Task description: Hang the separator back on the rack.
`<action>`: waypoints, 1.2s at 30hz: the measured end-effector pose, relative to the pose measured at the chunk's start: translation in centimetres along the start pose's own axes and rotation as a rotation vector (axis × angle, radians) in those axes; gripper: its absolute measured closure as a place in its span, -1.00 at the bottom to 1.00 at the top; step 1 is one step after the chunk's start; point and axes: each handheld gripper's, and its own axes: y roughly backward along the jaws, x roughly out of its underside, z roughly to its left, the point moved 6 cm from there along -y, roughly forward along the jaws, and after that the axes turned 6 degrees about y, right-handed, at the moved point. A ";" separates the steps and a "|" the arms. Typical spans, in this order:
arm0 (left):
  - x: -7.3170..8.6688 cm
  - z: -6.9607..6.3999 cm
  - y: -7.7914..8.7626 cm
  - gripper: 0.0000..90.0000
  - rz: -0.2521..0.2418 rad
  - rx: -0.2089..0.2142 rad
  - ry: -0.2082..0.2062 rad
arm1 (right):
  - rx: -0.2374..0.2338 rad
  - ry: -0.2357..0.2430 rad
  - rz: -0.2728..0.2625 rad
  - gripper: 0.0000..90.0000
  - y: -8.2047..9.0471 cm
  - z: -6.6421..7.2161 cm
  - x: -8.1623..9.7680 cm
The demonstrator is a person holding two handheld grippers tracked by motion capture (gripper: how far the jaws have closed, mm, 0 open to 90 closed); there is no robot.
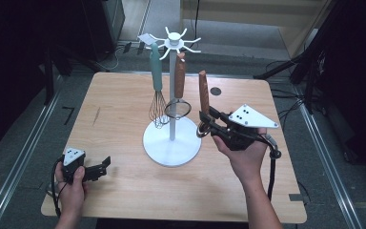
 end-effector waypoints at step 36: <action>0.0 0.0 0.0 -1.00 0.002 -0.002 -0.006 | 0.018 -0.016 -0.069 0.59 -0.3 -0.4 -3.7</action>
